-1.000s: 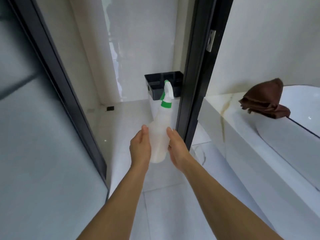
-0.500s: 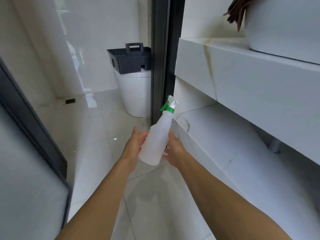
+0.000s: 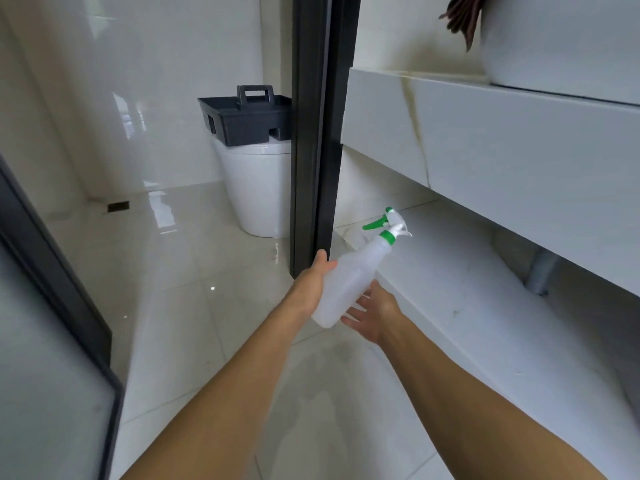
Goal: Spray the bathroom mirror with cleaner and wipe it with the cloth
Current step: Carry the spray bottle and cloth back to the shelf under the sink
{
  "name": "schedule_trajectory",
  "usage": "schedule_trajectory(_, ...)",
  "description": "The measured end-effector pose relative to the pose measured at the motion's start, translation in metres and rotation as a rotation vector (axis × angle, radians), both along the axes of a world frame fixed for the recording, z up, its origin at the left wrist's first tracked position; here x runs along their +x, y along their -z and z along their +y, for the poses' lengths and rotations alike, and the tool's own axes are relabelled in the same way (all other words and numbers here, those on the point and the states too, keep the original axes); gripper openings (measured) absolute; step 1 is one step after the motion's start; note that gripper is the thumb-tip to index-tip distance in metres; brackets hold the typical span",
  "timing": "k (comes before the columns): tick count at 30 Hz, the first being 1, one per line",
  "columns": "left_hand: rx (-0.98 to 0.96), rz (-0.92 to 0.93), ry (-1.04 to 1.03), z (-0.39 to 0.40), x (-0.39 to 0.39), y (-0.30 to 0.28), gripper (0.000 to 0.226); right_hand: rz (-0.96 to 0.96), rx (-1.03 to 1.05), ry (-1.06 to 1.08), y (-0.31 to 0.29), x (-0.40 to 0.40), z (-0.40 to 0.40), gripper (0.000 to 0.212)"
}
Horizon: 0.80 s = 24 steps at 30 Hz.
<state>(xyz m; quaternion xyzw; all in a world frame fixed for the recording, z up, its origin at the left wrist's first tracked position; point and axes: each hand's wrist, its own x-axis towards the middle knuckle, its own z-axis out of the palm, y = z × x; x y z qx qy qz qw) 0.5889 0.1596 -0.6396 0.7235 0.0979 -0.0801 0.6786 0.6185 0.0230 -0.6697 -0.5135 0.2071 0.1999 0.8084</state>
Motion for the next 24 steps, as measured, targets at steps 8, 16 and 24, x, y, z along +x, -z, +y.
schedule_trajectory(8, 0.340, -0.107, 0.182, -0.061, 0.024, -0.007, 0.065, 0.074, 0.176, 0.202, 0.003, -0.005, -0.054, 0.034)
schedule_trajectory(16, 0.358, -0.287, 0.349, -0.159, 0.039, -0.011, 0.049, 0.030, 0.202, 0.434, -0.011, -0.022, -0.150, 0.036)
schedule_trajectory(24, 0.367, -0.251, 0.512, -0.246, 0.042, -0.006, 0.060, -0.066, 0.135, 0.645, -0.015, -0.056, -0.236, 0.042)
